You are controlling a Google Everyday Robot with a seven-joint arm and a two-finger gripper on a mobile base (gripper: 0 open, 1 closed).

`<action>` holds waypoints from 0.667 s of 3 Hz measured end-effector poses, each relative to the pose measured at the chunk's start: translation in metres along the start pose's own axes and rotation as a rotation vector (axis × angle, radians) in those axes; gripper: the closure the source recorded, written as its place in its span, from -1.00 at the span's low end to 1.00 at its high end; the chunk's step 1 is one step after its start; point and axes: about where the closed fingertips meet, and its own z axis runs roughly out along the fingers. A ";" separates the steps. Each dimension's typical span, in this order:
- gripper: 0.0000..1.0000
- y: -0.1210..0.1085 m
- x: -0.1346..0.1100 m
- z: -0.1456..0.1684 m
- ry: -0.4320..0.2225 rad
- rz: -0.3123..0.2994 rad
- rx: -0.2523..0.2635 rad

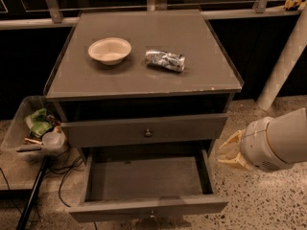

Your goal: Close middle drawer

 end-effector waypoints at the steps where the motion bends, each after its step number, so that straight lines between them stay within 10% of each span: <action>1: 1.00 0.003 0.001 0.007 -0.004 0.011 -0.002; 2: 1.00 0.015 0.011 0.048 0.001 0.065 -0.027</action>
Offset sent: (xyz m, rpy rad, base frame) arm 0.0055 0.0248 -0.1145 0.0605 0.1046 -0.1232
